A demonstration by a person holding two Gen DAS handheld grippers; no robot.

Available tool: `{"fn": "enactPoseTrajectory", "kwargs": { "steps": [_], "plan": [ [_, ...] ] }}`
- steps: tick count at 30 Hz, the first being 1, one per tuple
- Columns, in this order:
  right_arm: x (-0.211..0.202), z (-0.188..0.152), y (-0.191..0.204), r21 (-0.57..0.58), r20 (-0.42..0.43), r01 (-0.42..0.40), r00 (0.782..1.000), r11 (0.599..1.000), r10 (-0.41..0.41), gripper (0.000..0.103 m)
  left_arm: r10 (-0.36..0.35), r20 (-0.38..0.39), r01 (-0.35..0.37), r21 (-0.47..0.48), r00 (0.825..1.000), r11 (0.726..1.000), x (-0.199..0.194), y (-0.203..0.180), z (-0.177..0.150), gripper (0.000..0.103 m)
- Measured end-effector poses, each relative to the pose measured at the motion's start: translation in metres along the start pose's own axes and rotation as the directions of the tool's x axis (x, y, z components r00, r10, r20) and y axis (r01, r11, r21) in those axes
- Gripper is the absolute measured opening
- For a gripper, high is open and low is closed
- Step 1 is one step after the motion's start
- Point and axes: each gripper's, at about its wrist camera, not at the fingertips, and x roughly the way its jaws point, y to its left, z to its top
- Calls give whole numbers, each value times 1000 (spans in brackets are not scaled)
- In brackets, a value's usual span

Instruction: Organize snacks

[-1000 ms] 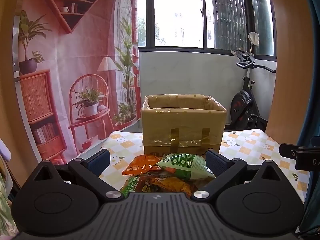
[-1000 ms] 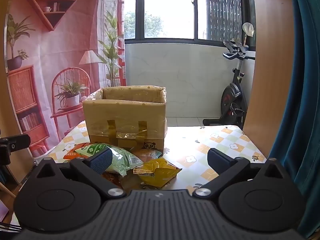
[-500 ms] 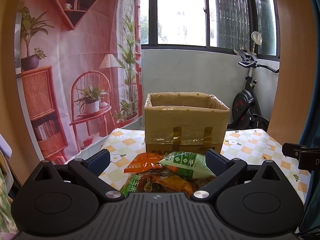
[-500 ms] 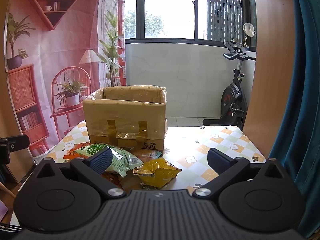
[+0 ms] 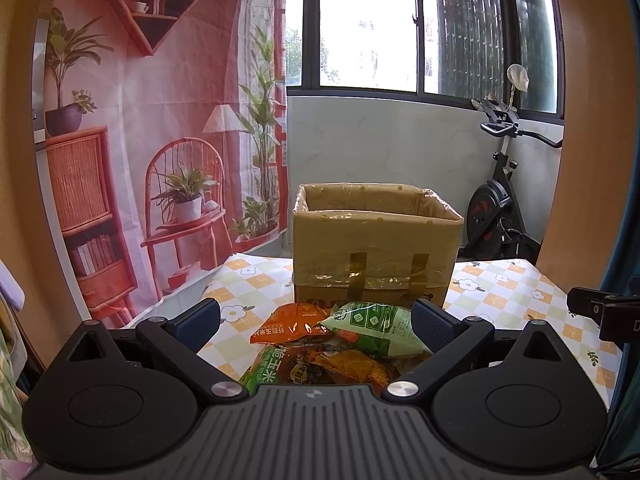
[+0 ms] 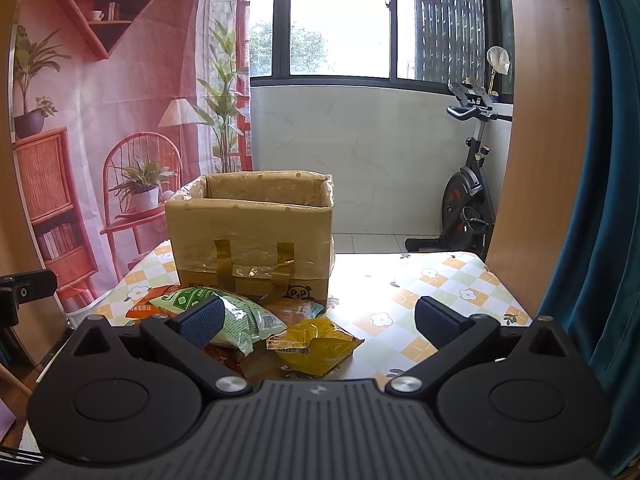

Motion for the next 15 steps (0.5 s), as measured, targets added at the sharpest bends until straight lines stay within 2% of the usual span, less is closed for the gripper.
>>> {"fn": "enactPoseTrajectory", "kwargs": {
  "steps": [15],
  "plan": [
    [1, 0, 0, 0, -2, -1, 1000, 1000, 1, 103, 1, -9, -1, -9, 1000, 1000, 2, 0, 0, 102]
  ]
}}
